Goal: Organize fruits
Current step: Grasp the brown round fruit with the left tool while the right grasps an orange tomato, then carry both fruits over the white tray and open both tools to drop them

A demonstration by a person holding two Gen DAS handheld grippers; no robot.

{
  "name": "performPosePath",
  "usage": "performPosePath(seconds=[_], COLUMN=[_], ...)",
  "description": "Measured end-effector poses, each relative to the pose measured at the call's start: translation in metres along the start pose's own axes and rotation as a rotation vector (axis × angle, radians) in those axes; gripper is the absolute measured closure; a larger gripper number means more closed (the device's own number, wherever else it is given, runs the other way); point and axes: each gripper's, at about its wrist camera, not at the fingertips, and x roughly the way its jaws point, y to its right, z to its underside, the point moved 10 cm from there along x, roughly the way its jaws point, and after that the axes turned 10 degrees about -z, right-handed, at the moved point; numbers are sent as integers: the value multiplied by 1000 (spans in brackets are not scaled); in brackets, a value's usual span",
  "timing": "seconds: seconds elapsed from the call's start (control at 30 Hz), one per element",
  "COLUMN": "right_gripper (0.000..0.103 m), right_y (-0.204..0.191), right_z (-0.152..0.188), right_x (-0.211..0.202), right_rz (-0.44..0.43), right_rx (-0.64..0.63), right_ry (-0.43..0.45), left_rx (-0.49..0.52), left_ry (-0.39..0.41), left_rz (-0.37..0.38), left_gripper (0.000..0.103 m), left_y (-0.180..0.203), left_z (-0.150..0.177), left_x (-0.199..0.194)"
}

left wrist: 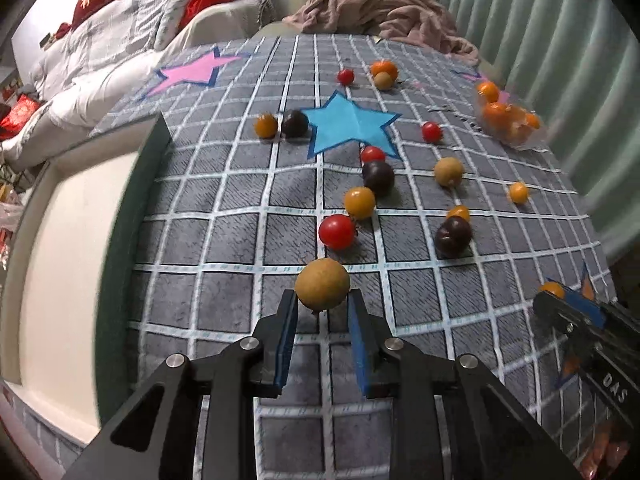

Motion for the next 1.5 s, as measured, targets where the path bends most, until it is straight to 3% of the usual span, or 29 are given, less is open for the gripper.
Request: performPosePath(seconds=[0.33,0.6,1.07,1.5], right_gripper=[79,79,79,79], right_y=[-52,-133,-271,-318], right_z=[-19,-36,-19,22], right_x=[-24,-22,52,118], right_rz=[-70,-157,-281,-277], right_rx=[-54,-152,-319,-390], right_ry=[33,29,-117,-272], left_rx=[-18,-64,-180,-185], left_ry=[63,118,38,-32], left_rz=[15,-78,-219,-254], left_gripper=[76,76,76,76], left_y=[-46,-117,-224,-258], left_z=[-3,-2,32,52], left_x=[-51,-71,-26,9])
